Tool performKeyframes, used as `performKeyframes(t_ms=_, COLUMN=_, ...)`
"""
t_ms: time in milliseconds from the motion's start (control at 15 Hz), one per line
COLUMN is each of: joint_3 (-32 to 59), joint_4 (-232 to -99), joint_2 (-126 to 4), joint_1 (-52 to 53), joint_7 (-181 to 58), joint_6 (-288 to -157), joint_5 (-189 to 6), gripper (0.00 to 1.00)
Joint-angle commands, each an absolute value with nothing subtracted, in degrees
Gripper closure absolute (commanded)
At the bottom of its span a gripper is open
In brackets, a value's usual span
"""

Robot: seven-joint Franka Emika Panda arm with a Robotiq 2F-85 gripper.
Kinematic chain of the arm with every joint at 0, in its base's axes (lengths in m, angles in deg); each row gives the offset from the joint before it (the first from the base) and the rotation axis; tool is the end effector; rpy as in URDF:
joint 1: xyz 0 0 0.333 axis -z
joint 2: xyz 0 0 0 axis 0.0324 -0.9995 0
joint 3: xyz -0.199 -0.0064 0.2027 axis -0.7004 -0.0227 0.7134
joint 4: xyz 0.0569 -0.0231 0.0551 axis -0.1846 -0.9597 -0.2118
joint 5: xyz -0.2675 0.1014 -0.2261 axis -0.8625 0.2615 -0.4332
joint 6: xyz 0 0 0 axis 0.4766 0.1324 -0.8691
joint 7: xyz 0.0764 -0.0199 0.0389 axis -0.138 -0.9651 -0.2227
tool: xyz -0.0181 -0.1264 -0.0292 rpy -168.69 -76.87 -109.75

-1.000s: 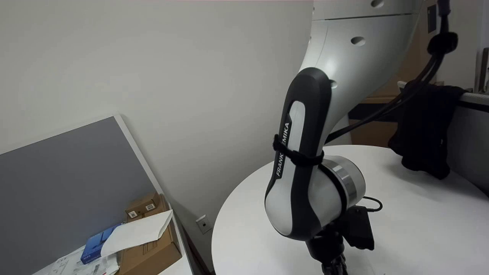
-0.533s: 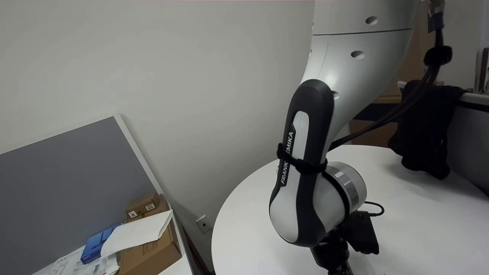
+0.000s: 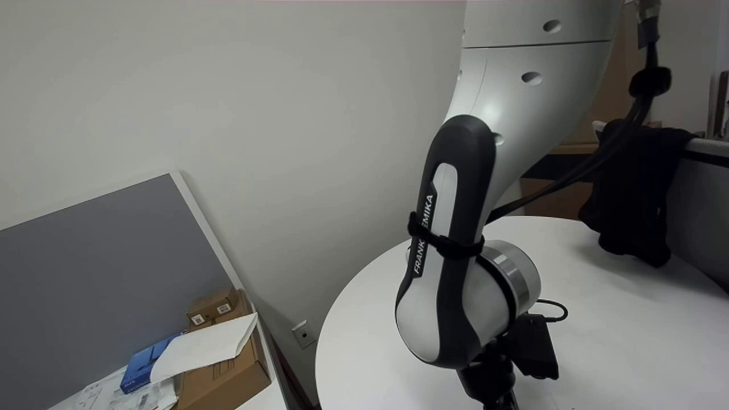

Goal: Fold the white and red cloth on the table

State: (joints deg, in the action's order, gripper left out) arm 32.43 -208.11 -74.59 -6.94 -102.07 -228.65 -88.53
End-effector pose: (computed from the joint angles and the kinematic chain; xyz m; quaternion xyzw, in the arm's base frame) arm 0.3736 0.1856 0.0683 -0.8468 -0.4880 0.1928 0.0871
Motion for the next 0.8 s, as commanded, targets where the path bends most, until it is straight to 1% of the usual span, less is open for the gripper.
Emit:
performKeyframes(t_ms=0, joint_3=33.84, joint_4=-209.25, joint_2=-68.55, joint_1=-6.10, joint_7=-99.01, joint_6=-222.78, joint_5=-89.49, gripper=0.99)
performKeyframes(t_ms=400, joint_3=35.13, joint_4=-211.00, joint_2=-55.79, joint_1=-7.83, joint_7=-98.75, joint_6=-211.23, joint_5=-89.98, gripper=0.99)
performKeyframes(t_ms=733, joint_3=35.82, joint_4=-212.92, joint_2=-45.46, joint_1=-9.60, joint_7=-100.34, joint_6=-208.62, joint_5=-87.76, gripper=0.99)
